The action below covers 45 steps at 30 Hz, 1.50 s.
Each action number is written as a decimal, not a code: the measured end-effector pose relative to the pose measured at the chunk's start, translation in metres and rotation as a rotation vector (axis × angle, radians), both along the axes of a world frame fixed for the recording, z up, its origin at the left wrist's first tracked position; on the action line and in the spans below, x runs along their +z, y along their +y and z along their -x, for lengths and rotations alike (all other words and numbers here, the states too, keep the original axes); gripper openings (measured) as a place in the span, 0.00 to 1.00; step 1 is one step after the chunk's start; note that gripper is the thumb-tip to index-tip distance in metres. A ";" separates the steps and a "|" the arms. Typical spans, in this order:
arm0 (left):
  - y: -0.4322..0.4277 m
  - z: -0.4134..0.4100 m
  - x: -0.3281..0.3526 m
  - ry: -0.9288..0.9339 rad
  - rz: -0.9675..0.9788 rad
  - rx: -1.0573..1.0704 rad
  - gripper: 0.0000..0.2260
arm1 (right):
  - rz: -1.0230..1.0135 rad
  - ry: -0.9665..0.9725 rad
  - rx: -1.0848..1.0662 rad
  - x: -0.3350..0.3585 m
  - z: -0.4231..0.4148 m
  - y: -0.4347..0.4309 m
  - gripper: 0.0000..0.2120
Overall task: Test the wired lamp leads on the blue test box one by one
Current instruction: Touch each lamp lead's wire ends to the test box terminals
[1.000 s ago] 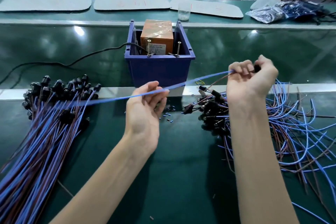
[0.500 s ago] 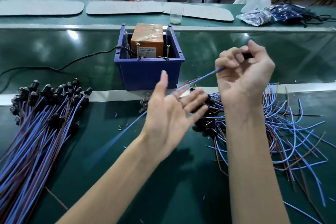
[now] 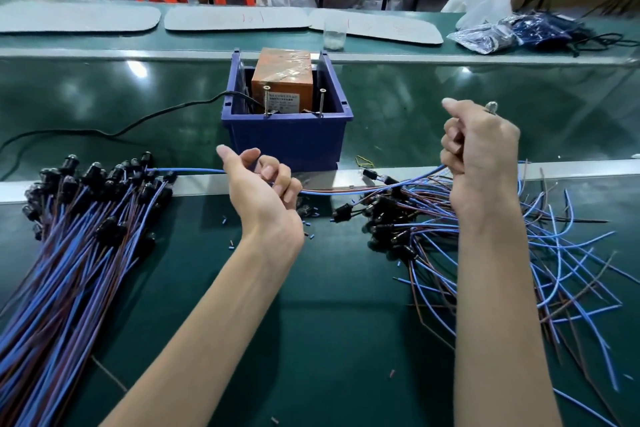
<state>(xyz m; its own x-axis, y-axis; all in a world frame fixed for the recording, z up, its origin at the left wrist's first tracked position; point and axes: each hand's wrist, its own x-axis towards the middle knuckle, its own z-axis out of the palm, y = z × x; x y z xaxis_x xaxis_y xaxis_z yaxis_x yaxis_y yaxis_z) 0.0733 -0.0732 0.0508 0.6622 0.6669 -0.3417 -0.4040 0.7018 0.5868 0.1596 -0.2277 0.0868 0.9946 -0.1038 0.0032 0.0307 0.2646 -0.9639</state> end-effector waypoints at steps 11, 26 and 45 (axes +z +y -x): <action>-0.019 0.003 -0.005 -0.007 -0.568 -0.467 0.23 | 0.250 -0.304 0.121 0.004 0.013 0.016 0.11; -0.024 0.004 -0.006 0.173 -0.689 -0.738 0.22 | 0.350 -0.280 0.609 -0.004 0.023 0.032 0.03; -0.021 0.002 -0.013 -0.006 -0.795 -0.583 0.10 | 0.169 -0.241 0.253 -0.002 0.015 0.021 0.08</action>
